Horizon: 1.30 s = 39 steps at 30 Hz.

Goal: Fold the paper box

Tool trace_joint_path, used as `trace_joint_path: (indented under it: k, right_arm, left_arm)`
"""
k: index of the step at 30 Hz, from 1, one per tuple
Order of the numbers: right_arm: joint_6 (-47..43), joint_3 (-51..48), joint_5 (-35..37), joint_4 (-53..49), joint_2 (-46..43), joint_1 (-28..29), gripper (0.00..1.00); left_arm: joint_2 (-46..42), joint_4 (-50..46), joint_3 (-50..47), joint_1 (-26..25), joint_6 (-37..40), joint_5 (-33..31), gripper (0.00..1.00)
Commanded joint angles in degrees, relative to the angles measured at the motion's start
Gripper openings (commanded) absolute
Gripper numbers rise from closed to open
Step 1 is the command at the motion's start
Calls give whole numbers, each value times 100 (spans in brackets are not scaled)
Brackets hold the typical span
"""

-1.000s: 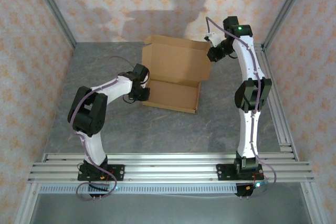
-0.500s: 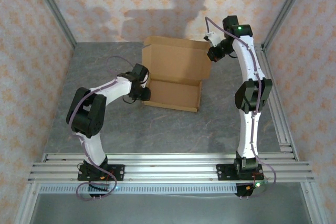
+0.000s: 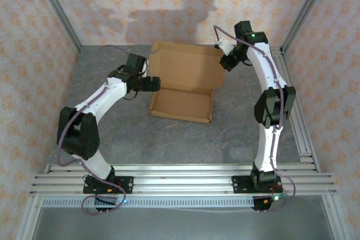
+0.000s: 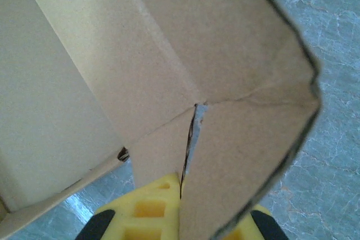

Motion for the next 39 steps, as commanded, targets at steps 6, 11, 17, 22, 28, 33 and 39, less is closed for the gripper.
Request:
trace_joint_path:
  k: [6, 11, 17, 22, 28, 33, 39]
  right_arm:
    - [-541, -1152, -128, 1058, -946, 38, 0]
    - [-684, -1391, -233, 1189, -1100, 39, 0]
    - [-760, -1455, -347, 1136, -1175, 37, 0]
    - [-758, -1421, -334, 1047, -1145, 36, 0]
    - [-754, -1400, -366, 988, -1181, 39, 0]
    - [-732, -1280, -321, 890, -1142, 39, 0]
    - [-680, -1217, -331, 868, -1102, 39, 0]
  left_arm:
    - [639, -360, 1645, 376, 1400, 668, 84]
    - [1185, -920, 2585, 448, 2615, 1513, 81]
    - [1785, -1350, 3409, 553, 3851, 2185, 68]
    - [2401, -2313, 4352, 672, 4859, 2571, 62]
    - [2746, -2527, 4768, 725, 5196, 2443, 55]
    - [2842, -2816, 5010, 725, 5269, 2709, 25]
    - [2737, -3057, 4998, 726, 5365, 2947, 12]
